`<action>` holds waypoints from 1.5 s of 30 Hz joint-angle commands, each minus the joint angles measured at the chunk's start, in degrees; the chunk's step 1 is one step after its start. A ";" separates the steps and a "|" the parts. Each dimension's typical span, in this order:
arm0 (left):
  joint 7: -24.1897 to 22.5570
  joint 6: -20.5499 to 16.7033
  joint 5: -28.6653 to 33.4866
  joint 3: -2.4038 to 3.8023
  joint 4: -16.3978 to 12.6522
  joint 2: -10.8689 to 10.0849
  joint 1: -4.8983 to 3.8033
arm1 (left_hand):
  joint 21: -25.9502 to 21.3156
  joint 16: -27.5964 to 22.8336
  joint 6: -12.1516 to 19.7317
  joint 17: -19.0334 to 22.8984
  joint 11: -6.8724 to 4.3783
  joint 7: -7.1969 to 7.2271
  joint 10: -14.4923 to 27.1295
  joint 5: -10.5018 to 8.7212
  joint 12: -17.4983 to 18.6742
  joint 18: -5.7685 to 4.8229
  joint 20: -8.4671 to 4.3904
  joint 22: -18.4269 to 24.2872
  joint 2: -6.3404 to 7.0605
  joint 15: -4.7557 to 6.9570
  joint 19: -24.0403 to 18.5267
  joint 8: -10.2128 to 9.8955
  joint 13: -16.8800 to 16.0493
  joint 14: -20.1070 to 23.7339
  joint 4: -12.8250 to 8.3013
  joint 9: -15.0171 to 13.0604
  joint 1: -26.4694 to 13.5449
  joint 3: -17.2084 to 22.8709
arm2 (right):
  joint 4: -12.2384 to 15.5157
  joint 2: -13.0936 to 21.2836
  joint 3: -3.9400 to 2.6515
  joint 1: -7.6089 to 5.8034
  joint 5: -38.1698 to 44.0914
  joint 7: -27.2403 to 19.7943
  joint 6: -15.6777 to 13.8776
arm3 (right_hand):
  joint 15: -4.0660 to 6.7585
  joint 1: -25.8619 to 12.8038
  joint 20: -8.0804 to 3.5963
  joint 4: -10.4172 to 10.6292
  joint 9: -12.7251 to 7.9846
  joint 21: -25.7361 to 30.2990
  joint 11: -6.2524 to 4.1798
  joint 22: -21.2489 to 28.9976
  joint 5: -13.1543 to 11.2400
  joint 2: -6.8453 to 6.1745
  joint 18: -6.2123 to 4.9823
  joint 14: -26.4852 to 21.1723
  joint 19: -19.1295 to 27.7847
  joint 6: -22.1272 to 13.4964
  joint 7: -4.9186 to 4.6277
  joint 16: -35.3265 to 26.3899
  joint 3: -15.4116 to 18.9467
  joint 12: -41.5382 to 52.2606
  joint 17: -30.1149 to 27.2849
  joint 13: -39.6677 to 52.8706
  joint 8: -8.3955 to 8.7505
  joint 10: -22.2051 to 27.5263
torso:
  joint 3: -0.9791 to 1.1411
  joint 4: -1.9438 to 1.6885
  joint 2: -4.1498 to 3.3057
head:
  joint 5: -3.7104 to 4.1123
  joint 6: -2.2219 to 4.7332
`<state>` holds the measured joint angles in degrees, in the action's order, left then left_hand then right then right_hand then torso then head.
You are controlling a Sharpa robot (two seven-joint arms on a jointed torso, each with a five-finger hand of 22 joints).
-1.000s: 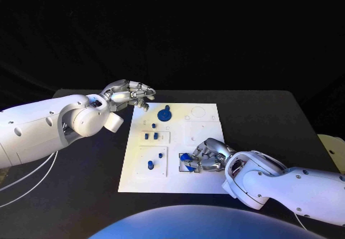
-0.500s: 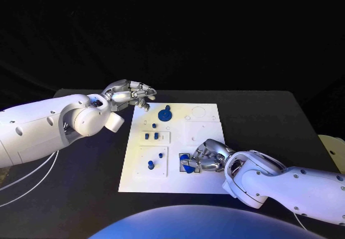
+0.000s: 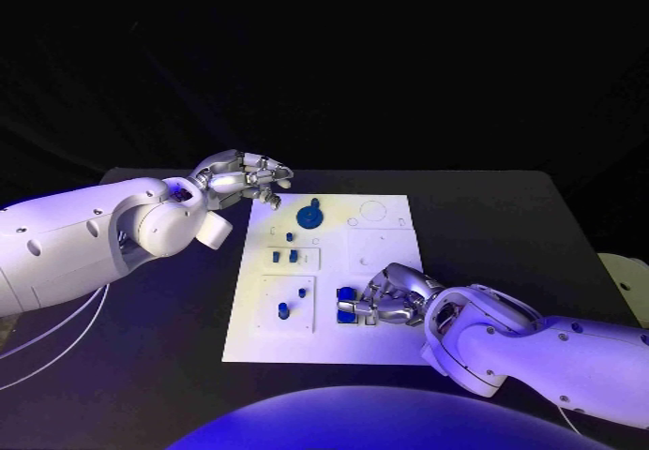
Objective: Assemble the parts on the task board
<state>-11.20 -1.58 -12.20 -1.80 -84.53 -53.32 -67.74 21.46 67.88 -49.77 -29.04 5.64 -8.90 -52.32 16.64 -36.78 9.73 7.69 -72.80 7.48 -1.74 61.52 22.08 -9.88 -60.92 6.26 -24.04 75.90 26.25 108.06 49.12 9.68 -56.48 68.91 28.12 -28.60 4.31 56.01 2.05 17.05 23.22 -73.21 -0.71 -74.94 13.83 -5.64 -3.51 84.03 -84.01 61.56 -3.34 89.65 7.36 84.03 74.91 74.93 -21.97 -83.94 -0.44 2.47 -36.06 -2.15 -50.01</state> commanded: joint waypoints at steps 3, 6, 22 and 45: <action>-0.26 0.77 0.14 0.04 -0.15 -0.02 -0.03 | -0.26 -0.19 0.36 0.00 -0.13 0.17 0.41 0.31 -0.29 0.54 0.11 0.08 0.04 -0.02 0.47 0.21 0.09 0.23 0.40 -0.08 -0.61 0.05 | 1.77 1.15 -0.02 0.05 3.28 -0.92 0.95 | 0.01 2.41 -0.15 -0.31 0.48 0.38 -0.12 -10.24 3.16 1.72 0.16 5.97 -1.35 -0.62 0.02 0.35 0.16 -0.35 15.09 8.84 0.43 -2.10 | 0.00 0.01 0.01 | 0.03 0.01; -0.24 0.75 0.14 0.04 -0.14 -0.06 -0.03 | -0.26 -0.19 0.36 0.00 -0.13 0.17 0.41 0.31 -0.29 0.54 0.11 0.08 0.04 -0.02 0.47 0.21 0.09 0.23 0.40 -0.08 -0.61 0.05 | 2.66 2.09 -0.05 0.01 3.58 -2.21 2.17 | 0.14 10.39 -0.27 -0.92 0.97 0.63 -0.24 -10.28 6.80 2.63 0.12 5.97 -1.34 -0.87 0.17 0.35 -0.94 -0.40 15.09 8.97 0.69 -2.14 | -0.04 -0.01 0.04 | 0.10 0.01; -0.03 0.89 0.14 0.03 -0.11 -0.03 -0.03 | -0.32 -0.18 0.47 0.00 -0.16 0.18 0.41 0.38 -0.32 0.55 0.11 0.10 0.02 -0.01 0.50 0.20 0.09 0.22 0.44 -0.10 -0.56 0.07 | 1.67 1.53 -0.08 -0.08 3.54 -3.87 5.28 | 2.00 22.60 -1.93 -0.46 16.66 1.08 -2.52 -10.45 6.62 1.12 0.11 5.97 -1.43 -1.19 2.83 0.35 -2.20 -0.18 15.09 9.60 -8.23 -2.47 | -0.03 -0.04 -0.05 | 0.19 0.01; 0.57 1.59 -0.01 0.03 -0.09 -0.04 -0.03 | -0.40 -0.18 0.67 0.00 -0.15 0.14 0.42 0.50 -0.35 0.56 0.12 0.12 0.02 -0.01 0.53 0.15 0.10 0.23 0.55 -0.10 -0.61 0.07 | 0.19 0.96 -0.10 -0.09 1.18 -1.03 3.33 | 2.45 15.75 -2.39 -0.30 23.87 0.26 -3.01 -10.75 9.50 4.11 0.29 5.97 -1.83 -1.68 3.36 0.35 -2.56 1.38 15.09 11.11 -9.43 -3.52 | -0.04 -0.08 -0.02 | 0.20 0.01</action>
<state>-10.57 -1.14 -12.23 -1.80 -84.52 -53.46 -67.74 21.25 67.88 -49.56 -29.04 5.64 -8.69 -52.32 16.85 -36.78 9.73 7.90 -72.76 7.48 -1.74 61.74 22.08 -9.88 -60.92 6.41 -24.08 75.91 26.41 108.39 50.06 9.65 -56.54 70.68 27.00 -25.12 6.27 72.09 -0.01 16.70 47.07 -72.71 -3.30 -74.91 23.58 -1.50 -3.51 83.93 -84.01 60.12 -0.25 89.65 4.41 85.07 74.90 74.95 -31.26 -84.04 -0.48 2.39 -36.07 -1.88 -50.01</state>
